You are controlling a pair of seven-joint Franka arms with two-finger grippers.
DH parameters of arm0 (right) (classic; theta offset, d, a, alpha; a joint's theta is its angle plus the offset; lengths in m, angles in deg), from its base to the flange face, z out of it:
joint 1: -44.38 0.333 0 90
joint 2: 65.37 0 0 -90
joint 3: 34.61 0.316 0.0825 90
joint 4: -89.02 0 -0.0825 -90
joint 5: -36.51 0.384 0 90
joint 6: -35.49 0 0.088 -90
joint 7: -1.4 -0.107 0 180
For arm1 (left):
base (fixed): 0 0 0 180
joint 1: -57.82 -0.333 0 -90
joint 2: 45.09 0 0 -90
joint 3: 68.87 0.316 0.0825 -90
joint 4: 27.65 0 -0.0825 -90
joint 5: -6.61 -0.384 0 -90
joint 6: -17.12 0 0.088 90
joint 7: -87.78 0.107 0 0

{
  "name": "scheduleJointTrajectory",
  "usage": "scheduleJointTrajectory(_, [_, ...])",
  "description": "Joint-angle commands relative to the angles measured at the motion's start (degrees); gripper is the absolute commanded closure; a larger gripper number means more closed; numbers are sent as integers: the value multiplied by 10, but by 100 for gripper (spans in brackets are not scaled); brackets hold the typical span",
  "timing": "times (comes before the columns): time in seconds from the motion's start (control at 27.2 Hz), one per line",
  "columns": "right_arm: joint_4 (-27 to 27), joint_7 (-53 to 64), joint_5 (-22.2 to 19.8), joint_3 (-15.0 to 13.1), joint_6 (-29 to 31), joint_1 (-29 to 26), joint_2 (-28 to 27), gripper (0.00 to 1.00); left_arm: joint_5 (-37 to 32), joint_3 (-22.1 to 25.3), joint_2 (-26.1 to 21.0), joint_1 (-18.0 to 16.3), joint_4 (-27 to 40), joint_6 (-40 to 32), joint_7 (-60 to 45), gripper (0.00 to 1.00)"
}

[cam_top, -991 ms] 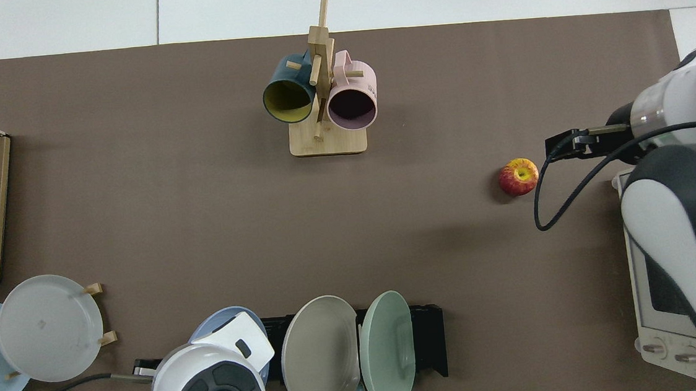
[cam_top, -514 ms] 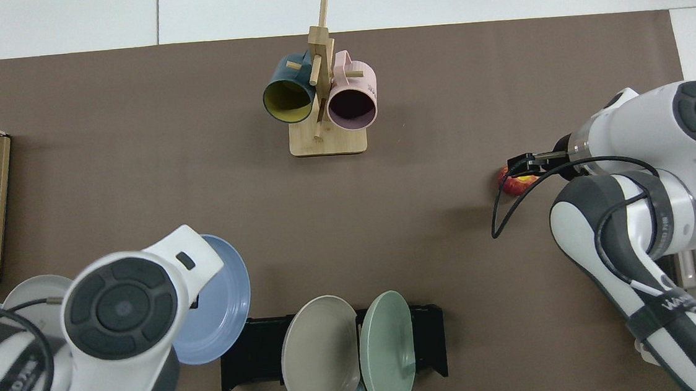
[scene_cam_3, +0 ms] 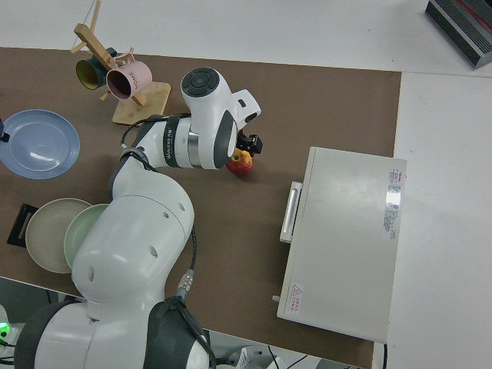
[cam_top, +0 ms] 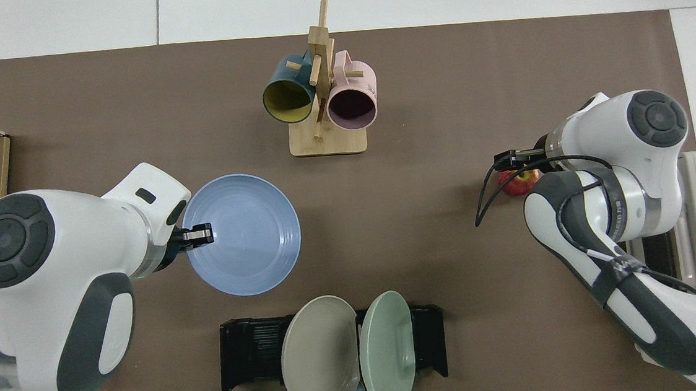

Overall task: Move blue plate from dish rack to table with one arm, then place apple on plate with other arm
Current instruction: 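Lift the blue plate with the left gripper while the right gripper grasps the apple, then lower the plate with the left gripper while the right gripper lifts the apple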

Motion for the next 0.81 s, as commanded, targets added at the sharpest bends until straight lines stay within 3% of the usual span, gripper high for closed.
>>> scheduleJointTrajectory(0.0, [0,-12,-23,2,33,-5,-30,0,70,-7,-10,1,31,64,-7,100])
scheduleJointTrajectory(0.22, [0,-13,-24,2,34,-4,-41,0,107,-12,-102,31,37,144,-11,100])
scheduleJointTrajectory(0.44, [-10,-15,-24,2,30,2,-41,0,150,-17,-121,33,39,177,-10,100])
scheduleJointTrajectory(0.59, [-14,-15,-24,2,29,3,-48,0,156,-22,-157,58,40,215,-12,100])
scheduleJointTrajectory(0.62, [-15,-15,-24,2,30,3,-50,5,157,-22,-157,62,43,214,-12,100])
scheduleJointTrajectory(0.66, [-15,-13,-24,2,31,2,-51,28,157,-24,-155,65,49,214,-13,100])
scheduleJointTrajectory(0.7, [-15,-13,-24,2,30,2,-52,63,157,-24,-154,66,52,214,-15,100])
scheduleJointTrajectory(0.77, [-12,-13,-24,2,29,3,-52,93,160,-24,-150,73,56,214,-16,100])
